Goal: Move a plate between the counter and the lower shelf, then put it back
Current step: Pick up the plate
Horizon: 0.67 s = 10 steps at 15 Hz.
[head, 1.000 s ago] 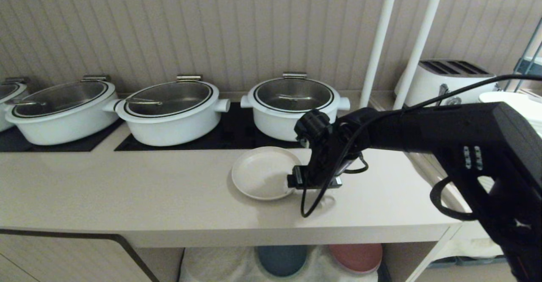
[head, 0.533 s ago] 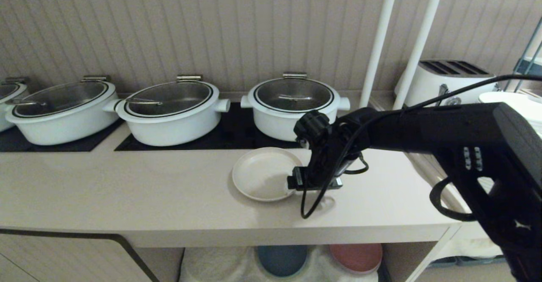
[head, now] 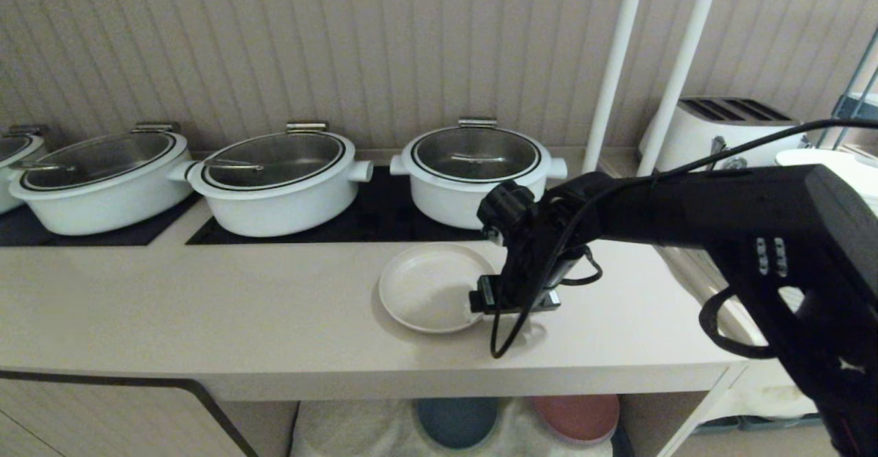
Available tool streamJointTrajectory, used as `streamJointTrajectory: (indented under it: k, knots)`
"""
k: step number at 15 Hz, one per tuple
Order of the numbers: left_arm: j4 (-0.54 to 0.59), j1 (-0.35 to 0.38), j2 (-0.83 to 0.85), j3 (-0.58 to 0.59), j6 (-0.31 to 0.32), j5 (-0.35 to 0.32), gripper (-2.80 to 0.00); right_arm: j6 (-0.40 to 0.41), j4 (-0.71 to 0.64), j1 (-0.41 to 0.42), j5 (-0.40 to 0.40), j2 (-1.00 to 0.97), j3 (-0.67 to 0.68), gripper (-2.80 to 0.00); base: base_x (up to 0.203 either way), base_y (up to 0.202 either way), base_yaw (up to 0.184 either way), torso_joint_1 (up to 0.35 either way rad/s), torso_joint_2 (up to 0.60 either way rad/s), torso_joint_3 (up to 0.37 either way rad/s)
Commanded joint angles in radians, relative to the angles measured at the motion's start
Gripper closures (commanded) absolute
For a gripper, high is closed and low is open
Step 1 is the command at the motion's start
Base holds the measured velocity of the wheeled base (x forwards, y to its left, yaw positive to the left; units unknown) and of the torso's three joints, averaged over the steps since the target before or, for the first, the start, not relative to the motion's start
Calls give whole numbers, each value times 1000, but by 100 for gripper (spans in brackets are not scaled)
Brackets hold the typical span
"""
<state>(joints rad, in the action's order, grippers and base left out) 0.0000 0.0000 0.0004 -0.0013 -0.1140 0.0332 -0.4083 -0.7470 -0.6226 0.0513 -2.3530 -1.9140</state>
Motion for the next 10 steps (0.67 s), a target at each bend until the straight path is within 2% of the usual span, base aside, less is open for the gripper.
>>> streamJointTrajectory:
  k: [1,10]
  knots:
    - [0,0,0,1,-1,1,0,-1,-3,0,1,0,0,-280,0,0,0,0,0,0]
    - [0,0,0,0,-1,1,0,23,66,1,-8,-28,-2,-280,0,0,0,0,0,0]
